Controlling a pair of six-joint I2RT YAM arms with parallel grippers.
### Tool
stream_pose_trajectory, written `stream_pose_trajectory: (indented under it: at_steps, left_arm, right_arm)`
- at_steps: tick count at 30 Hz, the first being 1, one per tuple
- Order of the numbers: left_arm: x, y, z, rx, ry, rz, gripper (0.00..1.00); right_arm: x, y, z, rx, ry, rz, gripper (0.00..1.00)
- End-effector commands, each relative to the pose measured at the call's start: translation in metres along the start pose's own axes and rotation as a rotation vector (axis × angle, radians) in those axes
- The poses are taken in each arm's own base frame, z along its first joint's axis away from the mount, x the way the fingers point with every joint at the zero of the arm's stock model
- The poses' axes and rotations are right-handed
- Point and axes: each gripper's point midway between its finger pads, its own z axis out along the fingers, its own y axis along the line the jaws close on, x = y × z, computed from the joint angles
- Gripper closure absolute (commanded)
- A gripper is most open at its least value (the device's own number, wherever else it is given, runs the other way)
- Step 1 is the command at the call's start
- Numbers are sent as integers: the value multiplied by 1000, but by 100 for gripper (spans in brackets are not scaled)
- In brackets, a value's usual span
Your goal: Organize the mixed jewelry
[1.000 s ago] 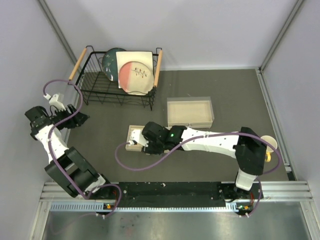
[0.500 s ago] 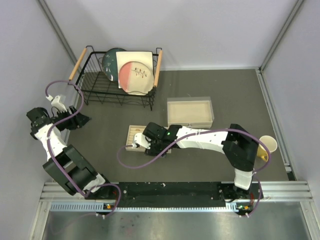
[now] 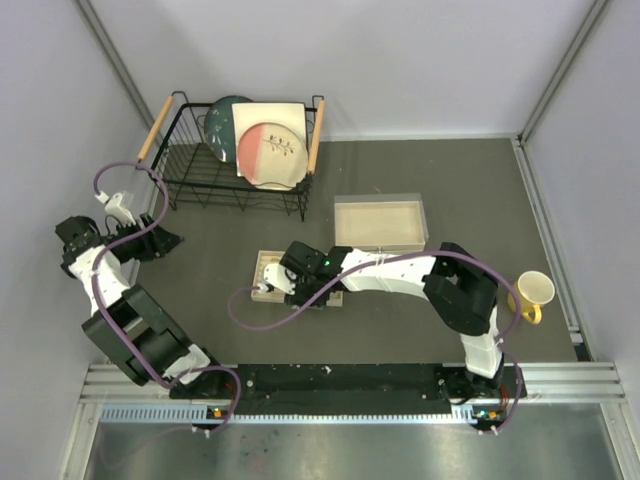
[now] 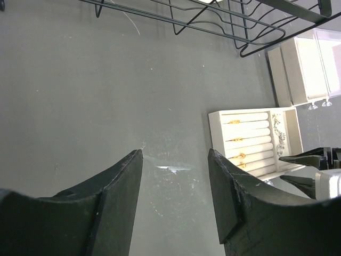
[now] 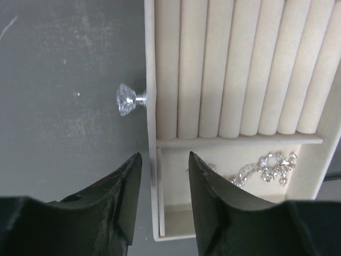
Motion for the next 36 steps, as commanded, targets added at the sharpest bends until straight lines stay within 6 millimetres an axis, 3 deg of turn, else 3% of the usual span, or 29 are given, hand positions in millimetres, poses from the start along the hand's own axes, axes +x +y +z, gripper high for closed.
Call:
stream_pose_trajectory:
  at_steps: [1, 3, 6, 12, 15, 17, 23, 24, 29, 30, 31, 33, 34, 36]
  left_arm:
    - [-10, -4, -2, 35, -26, 37, 43]
    - [-7, -4, -1, 38, -22, 34, 43]
    - [-4, -7, 2, 45, -13, 43, 43]
    - [-14, -18, 11, 58, -15, 63, 43]
    - [-18, -33, 23, 53, 0, 111, 43]
    - [-16, -53, 38, 85, 25, 147, 43]
    - [-39, -112, 75, 164, 29, 278, 43]
    - [-39, -115, 83, 173, 44, 270, 43]
    - [-57, -159, 119, 246, 79, 295, 43]
    - [-52, -168, 131, 271, 104, 291, 43]
    - [-61, -177, 135, 280, 94, 286, 43]
    - [-59, -190, 153, 304, 122, 283, 42]
    - [-72, -196, 156, 308, 100, 296, 42]
    - [-65, -217, 171, 343, 136, 277, 42]
  right_arm:
    - [-21, -7, 8, -8, -57, 1, 64]
    - [-19, -4, 11, -20, -51, 9, 79]
    - [-12, -1, 14, -25, -34, 19, 90]
    - [0, 4, 7, -23, -18, 26, 100]
    - [1, 4, -12, -12, -32, 33, 100]
    - [-5, 3, -32, -4, -63, 33, 100]
    - [10, 13, -73, -15, -53, 32, 100]
    - [12, 15, -83, -10, -62, 30, 100]
    - [42, 27, -108, -4, -26, 6, 100]
    - [53, 30, -109, -4, -3, 1, 100]
    - [56, 30, -118, 7, -14, -1, 100]
    - [75, 36, -123, 5, 23, -11, 100]
    - [78, 37, -131, 14, 14, -14, 100]
    - [96, 39, -136, 30, 44, -28, 100]
